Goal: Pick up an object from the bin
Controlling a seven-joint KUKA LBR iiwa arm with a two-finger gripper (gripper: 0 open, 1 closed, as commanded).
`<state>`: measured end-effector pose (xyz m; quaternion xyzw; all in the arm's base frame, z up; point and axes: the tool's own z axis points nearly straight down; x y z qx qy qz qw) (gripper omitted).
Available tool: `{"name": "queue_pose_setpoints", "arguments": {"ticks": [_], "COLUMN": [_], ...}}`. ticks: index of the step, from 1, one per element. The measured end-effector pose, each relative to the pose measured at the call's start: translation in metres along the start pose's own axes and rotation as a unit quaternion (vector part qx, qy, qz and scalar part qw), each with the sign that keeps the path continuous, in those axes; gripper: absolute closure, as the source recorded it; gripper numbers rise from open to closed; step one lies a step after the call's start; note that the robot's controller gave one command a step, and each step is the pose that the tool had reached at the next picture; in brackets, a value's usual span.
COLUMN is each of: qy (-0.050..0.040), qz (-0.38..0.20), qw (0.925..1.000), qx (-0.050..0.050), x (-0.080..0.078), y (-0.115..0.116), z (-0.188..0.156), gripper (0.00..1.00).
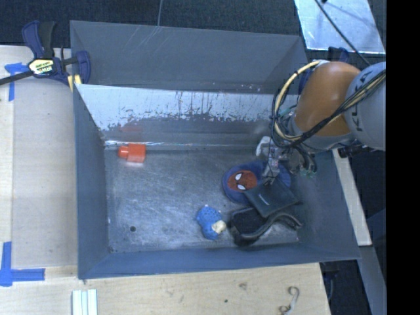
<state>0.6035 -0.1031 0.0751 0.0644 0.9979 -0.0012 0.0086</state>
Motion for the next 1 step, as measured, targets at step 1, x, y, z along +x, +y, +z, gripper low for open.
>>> {"name": "queue_pose_setpoints", "arguments": {"ticks": [1], "qy": [0.0019], "qz": [-0.01], "qw": [0.9999], "qx": [0.0], "x": [-0.0041], "y": [0.0024], "z": [-0.1522], "gripper": [1.0]}}
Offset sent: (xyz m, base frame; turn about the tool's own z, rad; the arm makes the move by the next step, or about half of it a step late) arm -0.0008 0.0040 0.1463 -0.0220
